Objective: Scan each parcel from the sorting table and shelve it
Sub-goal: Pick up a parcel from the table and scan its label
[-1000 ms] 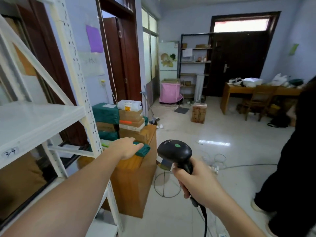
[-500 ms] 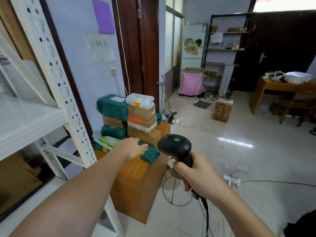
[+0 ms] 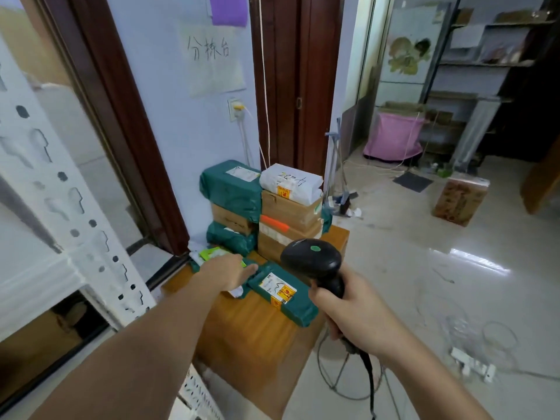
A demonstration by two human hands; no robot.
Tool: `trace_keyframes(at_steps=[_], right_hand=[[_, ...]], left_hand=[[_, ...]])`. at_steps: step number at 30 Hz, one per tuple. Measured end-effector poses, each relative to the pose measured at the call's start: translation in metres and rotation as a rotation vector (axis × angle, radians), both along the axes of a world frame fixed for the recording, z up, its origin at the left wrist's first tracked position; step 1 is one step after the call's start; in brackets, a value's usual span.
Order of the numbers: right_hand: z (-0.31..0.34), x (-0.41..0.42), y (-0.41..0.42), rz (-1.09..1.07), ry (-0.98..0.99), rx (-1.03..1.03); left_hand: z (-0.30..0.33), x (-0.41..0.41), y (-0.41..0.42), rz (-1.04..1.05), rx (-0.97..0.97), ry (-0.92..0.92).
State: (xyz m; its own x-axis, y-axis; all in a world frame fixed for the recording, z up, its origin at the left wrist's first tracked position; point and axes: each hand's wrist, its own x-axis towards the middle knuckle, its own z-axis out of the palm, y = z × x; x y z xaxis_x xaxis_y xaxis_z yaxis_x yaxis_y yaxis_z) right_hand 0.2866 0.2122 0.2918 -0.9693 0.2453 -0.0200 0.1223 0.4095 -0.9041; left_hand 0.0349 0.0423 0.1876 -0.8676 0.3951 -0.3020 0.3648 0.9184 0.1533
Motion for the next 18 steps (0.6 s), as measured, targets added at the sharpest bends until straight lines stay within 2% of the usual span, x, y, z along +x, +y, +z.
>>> trace_keyframes(at_steps=[6, 8, 18], right_hand=[[-0.014, -0.084, 0.028, 0.082, -0.049, -0.024], [-0.023, -0.115, 0.038, 0.113, -0.080, -0.017], [-0.071, -0.256, 0.082, 0.369, -0.258, -0.043]], left_hand=[[-0.049, -0.072, 0.006, 0.082, -0.049, -0.079], [-0.058, -0.089, 0.011, 0.172, -0.042, -0.069], [-0.062, -0.142, 0.053, 0.434, -0.027, -0.197]])
